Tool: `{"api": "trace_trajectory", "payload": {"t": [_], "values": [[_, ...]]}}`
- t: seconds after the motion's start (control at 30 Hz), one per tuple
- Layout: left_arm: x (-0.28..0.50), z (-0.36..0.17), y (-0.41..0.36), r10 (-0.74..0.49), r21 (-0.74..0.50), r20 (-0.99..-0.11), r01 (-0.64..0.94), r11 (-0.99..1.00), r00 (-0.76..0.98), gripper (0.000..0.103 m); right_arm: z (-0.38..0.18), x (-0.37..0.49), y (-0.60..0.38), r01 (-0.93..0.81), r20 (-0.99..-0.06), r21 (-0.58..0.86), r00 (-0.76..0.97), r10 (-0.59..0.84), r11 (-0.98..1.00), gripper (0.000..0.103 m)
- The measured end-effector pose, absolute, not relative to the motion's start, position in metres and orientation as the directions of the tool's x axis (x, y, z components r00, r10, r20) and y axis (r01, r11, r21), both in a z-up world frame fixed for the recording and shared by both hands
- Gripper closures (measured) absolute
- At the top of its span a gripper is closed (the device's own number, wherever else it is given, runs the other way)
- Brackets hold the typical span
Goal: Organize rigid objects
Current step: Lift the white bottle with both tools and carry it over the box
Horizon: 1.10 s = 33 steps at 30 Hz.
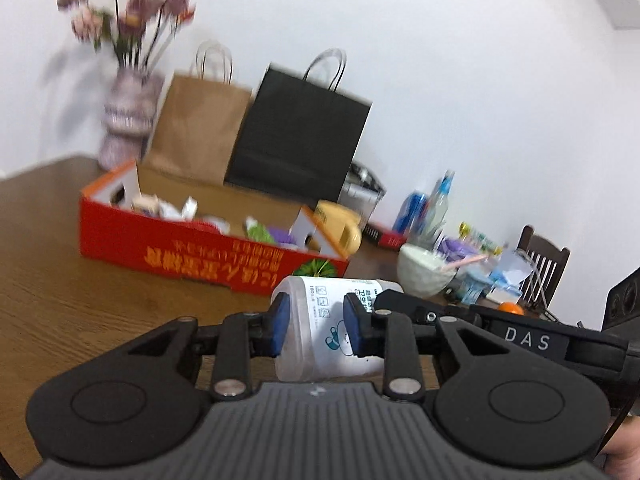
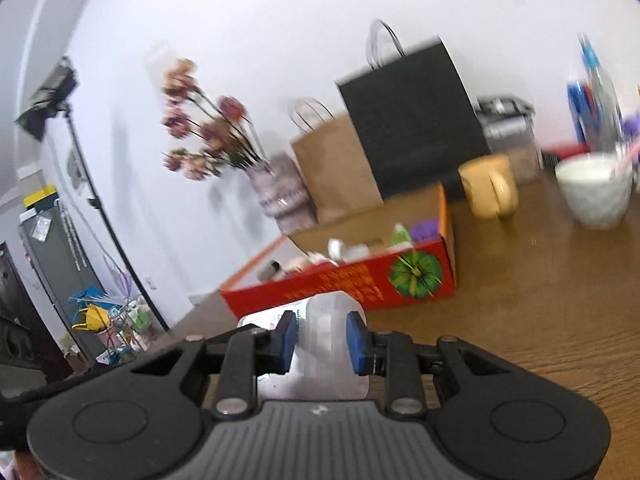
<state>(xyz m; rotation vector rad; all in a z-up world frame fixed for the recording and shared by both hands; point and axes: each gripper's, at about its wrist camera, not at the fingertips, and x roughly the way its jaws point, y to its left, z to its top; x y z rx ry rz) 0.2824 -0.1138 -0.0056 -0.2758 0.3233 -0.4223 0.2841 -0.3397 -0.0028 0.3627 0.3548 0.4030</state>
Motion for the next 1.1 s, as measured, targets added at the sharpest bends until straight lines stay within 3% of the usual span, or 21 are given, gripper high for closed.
{"api": "trace_trajectory", "payload": {"t": [0.23, 0.53, 0.8, 1.1], "values": [[0.232, 0.012, -0.091, -0.448, -0.306, -0.198, 0.379, 0.873, 0.872, 0.074, 0.015, 0.227, -0.318, -0.339, -0.204, 0.364, 0.880, 0.429, 0.868, 0.076], [0.223, 0.025, -0.077, -0.435, -0.294, -0.159, 0.378, 0.878, 0.886, 0.073, 0.029, 0.221, -0.302, -0.355, -0.185, 0.342, 0.883, 0.432, 0.870, 0.076], [0.274, 0.049, -0.071, -0.427, -0.296, -0.133, 0.375, 0.879, 0.895, 0.074, 0.046, 0.277, -0.301, -0.370, -0.177, 0.353, 0.875, 0.450, 0.859, 0.076], [0.400, 0.078, -0.082, -0.423, -0.272, -0.220, 0.361, 0.892, 0.879, 0.074, 0.073, 0.413, -0.318, -0.347, -0.243, 0.409, 0.850, 0.467, 0.844, 0.076]]}}
